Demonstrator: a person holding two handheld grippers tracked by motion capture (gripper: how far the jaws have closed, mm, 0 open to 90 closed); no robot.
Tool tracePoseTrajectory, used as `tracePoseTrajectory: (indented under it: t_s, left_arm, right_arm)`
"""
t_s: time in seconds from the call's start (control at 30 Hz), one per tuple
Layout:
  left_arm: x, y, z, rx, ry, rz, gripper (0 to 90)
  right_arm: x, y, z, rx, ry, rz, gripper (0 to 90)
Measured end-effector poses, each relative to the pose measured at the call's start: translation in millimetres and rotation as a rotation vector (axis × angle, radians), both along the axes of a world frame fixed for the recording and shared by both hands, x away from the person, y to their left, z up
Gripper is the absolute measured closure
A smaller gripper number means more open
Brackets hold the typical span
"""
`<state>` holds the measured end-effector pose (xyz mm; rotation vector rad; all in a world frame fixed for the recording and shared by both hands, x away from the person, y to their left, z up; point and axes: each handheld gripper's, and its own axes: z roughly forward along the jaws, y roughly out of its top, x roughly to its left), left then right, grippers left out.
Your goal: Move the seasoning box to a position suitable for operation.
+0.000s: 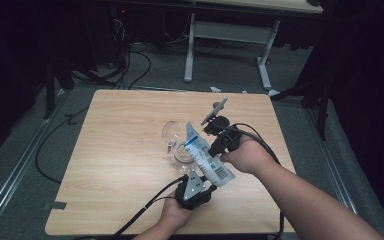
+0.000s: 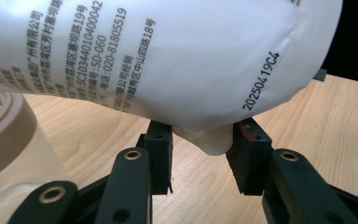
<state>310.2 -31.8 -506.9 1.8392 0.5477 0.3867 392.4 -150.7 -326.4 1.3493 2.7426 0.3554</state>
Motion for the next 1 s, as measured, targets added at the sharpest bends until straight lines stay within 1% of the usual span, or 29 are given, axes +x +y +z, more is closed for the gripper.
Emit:
tracePoseTrajectory:
  t_s: [0.03,0.13,0.17,0.2,0.23,0.3,0.37,0.4,0.43,0.47,0.5,0.53,0.57,0.73,0.83,0.87,0.9,0.93,1.0]
  left_arm:
    - [1.9,0.1,0.8,0.002,0.001,0.002,64.1]
    - [6.8,-1.2,2.3,0.005,0.005,0.001,64.1]
    - [7.8,-1.7,2.3,0.003,0.008,0.0,64.1]
    - [8.9,-2.1,2.1,0.0,0.011,0.0,64.1]
    - [10.1,-3.1,1.9,-0.002,0.016,-0.001,64.1]
    - [11.5,-5.1,1.3,0.001,0.018,-0.007,64.1]
    - [12.3,-6.9,0.5,0.0,0.021,-0.015,64.1]
    - [12.3,-7.2,0.3,0.001,0.021,-0.016,64.1]
    - [12.8,-7.5,0.1,-0.002,0.023,-0.017,64.1]
    - [12.9,-7.3,0.2,-0.002,0.021,-0.016,64.1]
    - [12.9,-7.2,0.4,-0.004,0.02,-0.015,64.1]
    - [13.1,-6.8,0.9,-0.005,0.02,-0.017,64.0]
    - [13.1,-6.6,1.2,-0.006,0.02,-0.017,64.0]
    - [14.1,-4.7,3.2,-0.014,0.024,-0.011,63.7]
    - [14.0,-4.1,4.1,-0.016,0.026,-0.01,63.5]
    - [13.9,-4.1,4.5,-0.017,0.028,-0.009,63.5]
    - [13.7,-4.3,4.7,-0.019,0.028,-0.007,63.5]
    - [13.7,-4.2,4.9,-0.017,0.027,-0.007,63.4]
    - [13.7,-4.4,5.2,-0.018,0.027,-0.005,63.3]
  right_arm:
    - [2.6,-1.5,-0.4,-0.001,-0.016,0.032,89.9]
    - [6.4,-0.7,0.7,0.015,-0.011,0.027,89.9]
    - [7.2,-0.1,1.3,0.014,-0.006,0.018,89.9]
    - [8.7,-0.7,1.2,0.012,-0.012,0.036,89.9]
    - [8.8,0.1,1.2,0.013,-0.01,0.028,89.9]
    - [10.3,0.3,0.6,0.01,-0.009,0.036,89.9]
    - [9.9,1.3,-0.5,0.014,0.001,0.022,89.8]
    - [10.6,1.0,-1.5,0.016,-0.005,0.042,89.8]
    - [9.2,2.5,-1.2,0.014,0.007,0.018,89.8]
    - [10.7,1.4,-2.0,0.014,-0.006,0.043,89.8]
    - [11.4,0.8,-2.0,0.013,-0.012,0.05,89.8]
    - [11.4,0.9,-1.7,0.013,-0.013,0.045,89.9]
    - [12.5,0.2,-1.7,0.015,-0.022,0.054,89.9]
    - [14.5,1.2,0.0,0.024,-0.026,0.045,89.9]
    - [15.9,1.4,0.4,0.018,-0.033,0.051,90.0]
    - [15.8,2.3,0.6,0.019,-0.03,0.036,90.0]
    - [16.6,2.7,0.6,0.018,-0.03,0.036,90.0]
    - [17.8,1.8,0.2,0.02,-0.036,0.051,90.0]
    - [18.0,2.4,0.5,0.016,-0.038,0.048,90.0]
